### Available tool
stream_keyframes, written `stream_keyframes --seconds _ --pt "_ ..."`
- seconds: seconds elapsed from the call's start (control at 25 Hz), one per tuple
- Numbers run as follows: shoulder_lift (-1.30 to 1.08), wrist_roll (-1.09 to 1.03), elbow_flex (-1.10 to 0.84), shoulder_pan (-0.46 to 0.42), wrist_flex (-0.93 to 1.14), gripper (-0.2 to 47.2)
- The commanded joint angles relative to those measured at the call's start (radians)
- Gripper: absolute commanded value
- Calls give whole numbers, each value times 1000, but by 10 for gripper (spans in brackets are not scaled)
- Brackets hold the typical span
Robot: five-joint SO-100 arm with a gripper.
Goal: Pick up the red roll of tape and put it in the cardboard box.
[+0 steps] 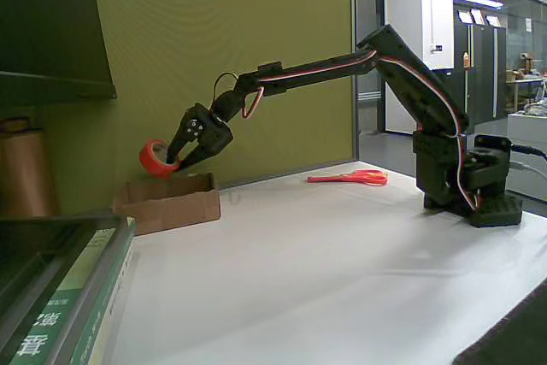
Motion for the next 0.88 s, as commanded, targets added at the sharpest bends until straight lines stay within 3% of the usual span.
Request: stream_keyframes --seconds 0.0,0.84 --pt "12 -25 -48 12 3 1" --pt "-52 -41 -57 8 21 1"
